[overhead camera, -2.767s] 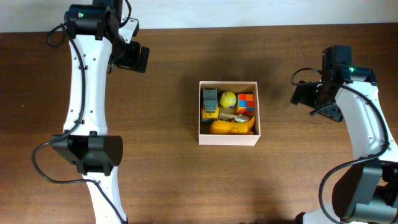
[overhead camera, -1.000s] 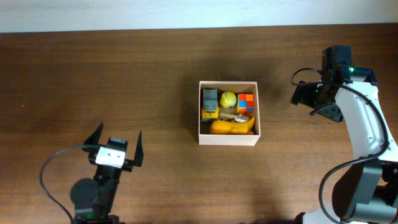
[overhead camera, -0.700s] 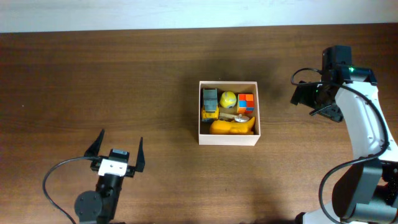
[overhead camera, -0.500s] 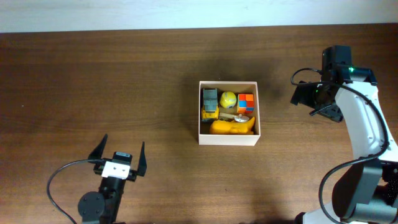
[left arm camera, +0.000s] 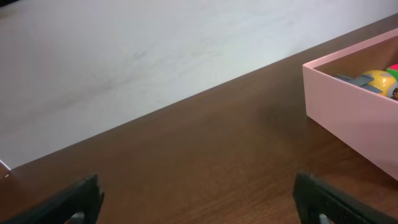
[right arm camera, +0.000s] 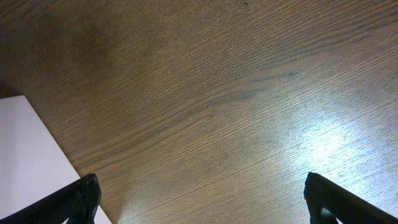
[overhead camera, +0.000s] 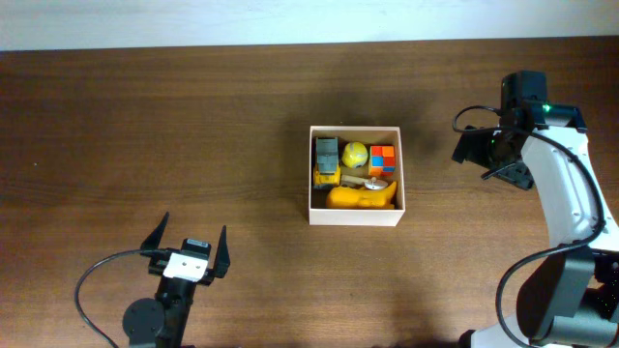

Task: Pack container

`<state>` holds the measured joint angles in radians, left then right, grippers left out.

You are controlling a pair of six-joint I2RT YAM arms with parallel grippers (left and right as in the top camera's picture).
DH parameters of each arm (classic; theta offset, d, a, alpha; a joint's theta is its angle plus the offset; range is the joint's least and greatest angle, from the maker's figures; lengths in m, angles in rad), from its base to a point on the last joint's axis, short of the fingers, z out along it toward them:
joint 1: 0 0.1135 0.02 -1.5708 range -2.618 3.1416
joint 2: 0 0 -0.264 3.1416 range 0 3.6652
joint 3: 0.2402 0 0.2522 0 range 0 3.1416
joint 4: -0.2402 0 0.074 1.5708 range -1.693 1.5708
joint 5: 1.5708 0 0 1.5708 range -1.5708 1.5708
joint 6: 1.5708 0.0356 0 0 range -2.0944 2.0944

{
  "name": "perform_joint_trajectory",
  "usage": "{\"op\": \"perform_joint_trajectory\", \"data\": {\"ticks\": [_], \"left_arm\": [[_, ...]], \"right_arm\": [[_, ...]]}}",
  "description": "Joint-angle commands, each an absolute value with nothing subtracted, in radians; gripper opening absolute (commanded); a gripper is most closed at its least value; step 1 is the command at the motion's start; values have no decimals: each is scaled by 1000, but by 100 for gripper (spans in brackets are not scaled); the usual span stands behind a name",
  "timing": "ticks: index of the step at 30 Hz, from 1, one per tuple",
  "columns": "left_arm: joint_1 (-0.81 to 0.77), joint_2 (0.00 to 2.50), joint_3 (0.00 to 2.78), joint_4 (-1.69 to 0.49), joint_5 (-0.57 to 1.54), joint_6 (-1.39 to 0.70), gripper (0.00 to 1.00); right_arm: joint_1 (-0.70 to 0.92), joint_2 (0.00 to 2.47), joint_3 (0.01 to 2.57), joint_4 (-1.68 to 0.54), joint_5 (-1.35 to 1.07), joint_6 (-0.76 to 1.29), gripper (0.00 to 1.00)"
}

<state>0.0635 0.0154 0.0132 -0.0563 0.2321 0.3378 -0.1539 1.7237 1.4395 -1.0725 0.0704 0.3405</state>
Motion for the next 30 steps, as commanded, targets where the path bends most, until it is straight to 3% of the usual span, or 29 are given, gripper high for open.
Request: {"op": "perform_joint_trajectory", "data": {"ticks": [1,23,30], "left_arm": [[68,5,9,-61,233,353,99],[68,5,9,-61,233,353,99],[68,5,9,-61,233,353,99]], "right_arm": [[-158,1724,1443,-1073,86,349,99],[-148,1725,1443,-1073,87,349,99],[-83,1581,1443,-1108,9,350,99]]}}
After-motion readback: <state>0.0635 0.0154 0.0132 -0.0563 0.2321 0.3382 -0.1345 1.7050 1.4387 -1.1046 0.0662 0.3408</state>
